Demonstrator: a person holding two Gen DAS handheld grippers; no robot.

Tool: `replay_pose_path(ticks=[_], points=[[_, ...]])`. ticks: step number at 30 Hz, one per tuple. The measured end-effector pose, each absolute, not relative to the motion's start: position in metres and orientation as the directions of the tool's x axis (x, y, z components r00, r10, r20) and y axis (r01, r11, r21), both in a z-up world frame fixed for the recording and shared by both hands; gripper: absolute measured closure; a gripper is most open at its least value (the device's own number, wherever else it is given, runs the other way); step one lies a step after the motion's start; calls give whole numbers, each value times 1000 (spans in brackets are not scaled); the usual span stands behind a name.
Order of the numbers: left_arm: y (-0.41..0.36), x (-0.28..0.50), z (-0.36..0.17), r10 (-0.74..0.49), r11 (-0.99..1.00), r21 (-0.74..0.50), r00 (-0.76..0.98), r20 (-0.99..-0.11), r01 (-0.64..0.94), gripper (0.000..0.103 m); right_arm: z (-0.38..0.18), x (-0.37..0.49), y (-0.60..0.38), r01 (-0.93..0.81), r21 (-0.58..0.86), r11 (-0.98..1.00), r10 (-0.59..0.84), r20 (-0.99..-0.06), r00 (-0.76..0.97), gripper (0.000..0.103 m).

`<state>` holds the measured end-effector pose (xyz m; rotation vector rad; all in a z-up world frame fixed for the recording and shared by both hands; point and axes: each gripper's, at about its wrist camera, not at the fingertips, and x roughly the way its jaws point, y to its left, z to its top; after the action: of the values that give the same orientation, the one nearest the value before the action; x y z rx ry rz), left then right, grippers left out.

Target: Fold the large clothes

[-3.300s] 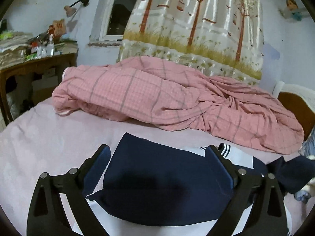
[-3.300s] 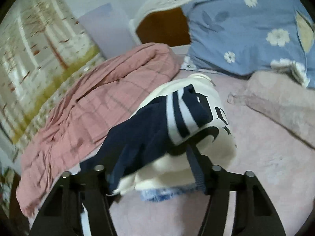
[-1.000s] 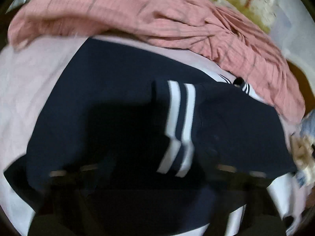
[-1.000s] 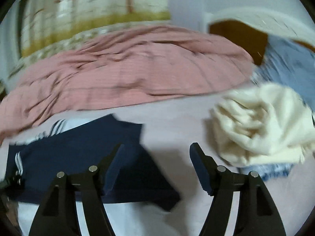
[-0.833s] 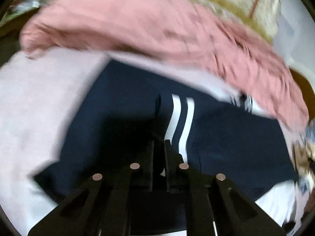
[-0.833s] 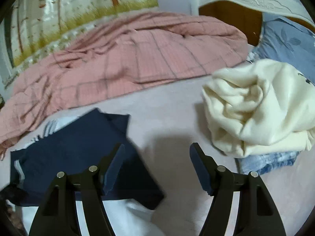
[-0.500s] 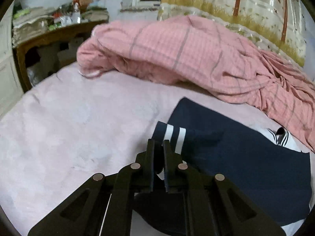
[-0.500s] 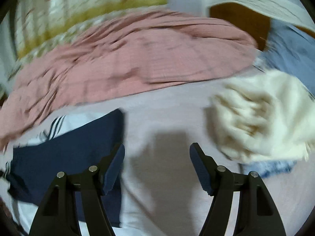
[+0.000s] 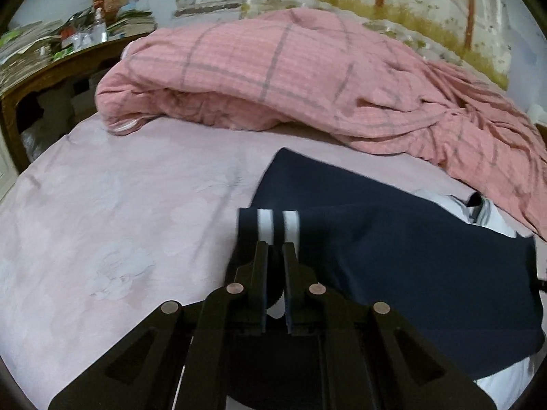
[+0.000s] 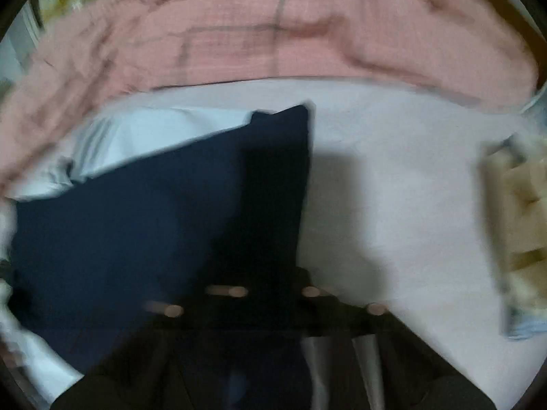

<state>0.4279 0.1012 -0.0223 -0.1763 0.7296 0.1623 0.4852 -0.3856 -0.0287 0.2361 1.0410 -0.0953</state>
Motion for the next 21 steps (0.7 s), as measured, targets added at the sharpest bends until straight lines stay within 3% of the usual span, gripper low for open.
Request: replay_pose_path(ticks=[3,5,7,9,11,13,16,17,18,20,21], points=[[98,427,-18,-13,974,-179,748,-664,-142,96,-17,487,-385,229,-55,972,-171,-831,530,100],[95,428,-19,-72,970,-221,739,-669,-106,96,-18,490,-392,235,-34,971,-155,-839,521,100],[92,432,-23,-1,978,-150,719,-695,-144,93,-23,494,-403,235,-18,972,-140,-845,516,100],[92,436,-31,-13,978,-154,700,-714,-139,93,-36,501,-408,219,-18,976,-125,-864,488,100],[90,443,-42,-14,981,-136,658,-753,-135,84,-53,507,-415,234,-51,971,-157,-875,459,100],[89,447,-50,46,982,-79,626,-778,-170,68,-56,502,-418,256,-75,964,-195,-854,482,94],[89,447,-48,87,980,-50,637,-766,-193,63,-43,492,-413,256,-80,963,-206,-831,516,81],[89,446,-47,94,979,-48,641,-761,-200,60,-34,487,-408,235,-89,968,-206,-816,539,72],[89,445,-46,106,978,-40,646,-756,-207,55,-28,484,-405,230,-92,969,-208,-806,554,57],[90,442,-44,128,975,-26,651,-749,-221,50,-10,476,-398,210,-49,977,-167,-786,595,42],[90,441,-43,129,975,-25,655,-745,-220,48,-7,475,-394,189,-26,982,-135,-796,590,40]])
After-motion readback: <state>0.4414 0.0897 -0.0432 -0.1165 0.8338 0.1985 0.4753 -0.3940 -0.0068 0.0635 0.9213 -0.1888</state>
